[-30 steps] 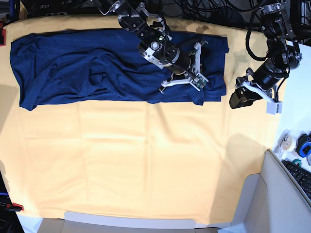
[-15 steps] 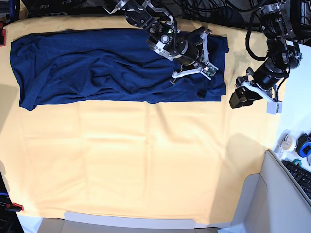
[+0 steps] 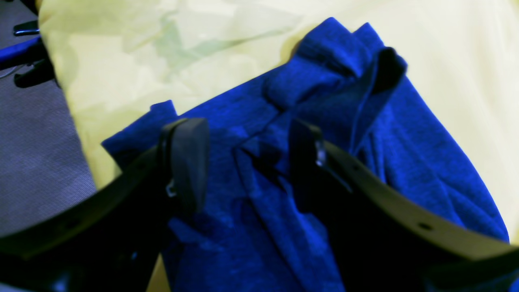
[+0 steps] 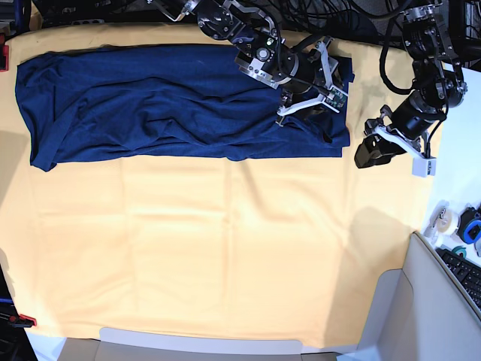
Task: Fold the T-shirt properly
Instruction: 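Open the right gripper on the cuff and raise it away, then move each gripper to the nearest end of the folded shirt strip, then grasp both ends of the folded shirt strip with both grippers, then carry the shirt end in the left gripper over toward the right gripper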
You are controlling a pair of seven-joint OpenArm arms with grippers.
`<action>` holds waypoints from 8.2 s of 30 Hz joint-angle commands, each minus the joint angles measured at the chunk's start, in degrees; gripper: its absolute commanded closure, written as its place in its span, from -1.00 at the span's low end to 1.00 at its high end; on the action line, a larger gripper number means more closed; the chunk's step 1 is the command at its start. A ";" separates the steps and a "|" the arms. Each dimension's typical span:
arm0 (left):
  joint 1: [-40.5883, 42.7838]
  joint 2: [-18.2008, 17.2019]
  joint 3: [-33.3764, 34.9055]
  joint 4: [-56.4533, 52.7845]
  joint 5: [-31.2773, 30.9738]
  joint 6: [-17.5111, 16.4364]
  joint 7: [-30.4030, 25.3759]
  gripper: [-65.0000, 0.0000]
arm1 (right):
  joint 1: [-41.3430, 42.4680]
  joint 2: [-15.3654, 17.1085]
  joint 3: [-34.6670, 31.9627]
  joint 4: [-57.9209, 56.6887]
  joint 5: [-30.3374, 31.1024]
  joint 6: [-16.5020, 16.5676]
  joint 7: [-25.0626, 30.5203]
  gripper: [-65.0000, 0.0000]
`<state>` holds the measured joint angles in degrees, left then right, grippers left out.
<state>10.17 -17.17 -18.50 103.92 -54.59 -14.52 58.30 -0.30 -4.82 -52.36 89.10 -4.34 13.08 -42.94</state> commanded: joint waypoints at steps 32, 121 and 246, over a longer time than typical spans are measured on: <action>1.21 -0.81 -0.36 1.00 -0.93 -0.20 -1.12 0.13 | -0.80 -1.38 9.76 2.37 0.34 -19.37 1.22 1.00; -1.16 5.52 -10.03 -9.55 -0.49 -22.44 21.70 -0.13 | -16.45 6.45 71.30 27.34 15.37 3.75 1.40 0.54; -18.66 17.48 50.90 -19.57 -0.49 -22.36 0.91 1.00 | -19.27 6.09 90.29 23.65 15.37 3.67 1.14 0.55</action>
<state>-7.51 -0.10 32.36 83.57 -53.71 -36.47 60.51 -19.53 0.75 37.93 111.77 10.72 16.78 -43.31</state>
